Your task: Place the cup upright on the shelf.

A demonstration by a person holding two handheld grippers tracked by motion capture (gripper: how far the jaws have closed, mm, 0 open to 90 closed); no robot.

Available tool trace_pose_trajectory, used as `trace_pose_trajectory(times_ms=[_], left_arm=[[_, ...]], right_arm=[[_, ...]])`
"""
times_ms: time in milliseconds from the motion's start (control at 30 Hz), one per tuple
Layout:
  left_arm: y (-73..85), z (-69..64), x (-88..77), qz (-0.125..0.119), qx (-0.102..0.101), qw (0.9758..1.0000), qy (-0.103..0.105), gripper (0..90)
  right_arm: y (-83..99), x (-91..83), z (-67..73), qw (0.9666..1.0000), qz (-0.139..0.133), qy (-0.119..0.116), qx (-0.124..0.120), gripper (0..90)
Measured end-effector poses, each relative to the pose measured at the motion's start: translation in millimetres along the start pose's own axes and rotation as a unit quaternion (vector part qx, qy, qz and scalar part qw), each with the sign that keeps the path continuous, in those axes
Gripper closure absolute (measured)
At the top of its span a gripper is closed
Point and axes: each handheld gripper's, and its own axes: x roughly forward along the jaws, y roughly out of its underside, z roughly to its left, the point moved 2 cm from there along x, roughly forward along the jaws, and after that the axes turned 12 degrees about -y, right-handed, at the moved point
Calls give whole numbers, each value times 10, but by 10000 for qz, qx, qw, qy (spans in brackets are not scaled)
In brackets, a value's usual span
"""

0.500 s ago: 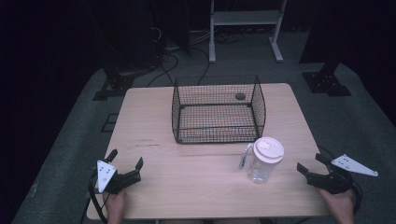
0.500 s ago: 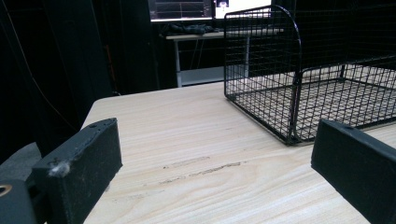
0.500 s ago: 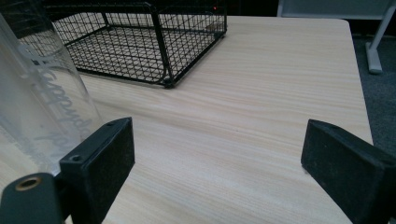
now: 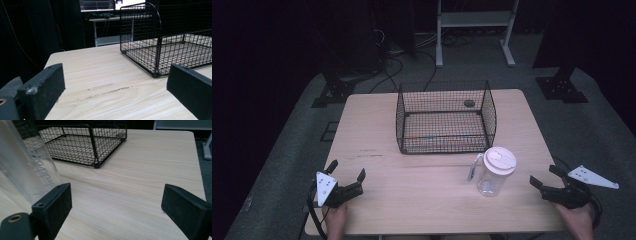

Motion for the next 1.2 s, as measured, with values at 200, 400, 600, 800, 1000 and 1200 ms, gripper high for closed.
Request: trace_pose_trajectory(times_ms=[200,400,600,800,1000,1200], left_arm=[[0,-2,-3,-11,18,10000,-8,9],[1,2,-2,-13,0,10000,5,9],[0,5,1,-3,-6,10000,8,9],[0,6,0,-4,-14,10000,8,9],[0,7,0,-6,-15,10000,9,9],[1,9,-1,-14,-27,10000,15,9]], right_arm=[[-61,-35,118,9997,-13,-241,-57,84],[-196,-59,269,9984,44,-494,-266,74],[-301,-62,389,9968,137,-680,-392,74],[-394,-79,515,9945,180,-911,-476,56],[-487,-43,650,9916,269,-1123,-590,32],[-605,39,765,9880,362,-1321,-707,27]])
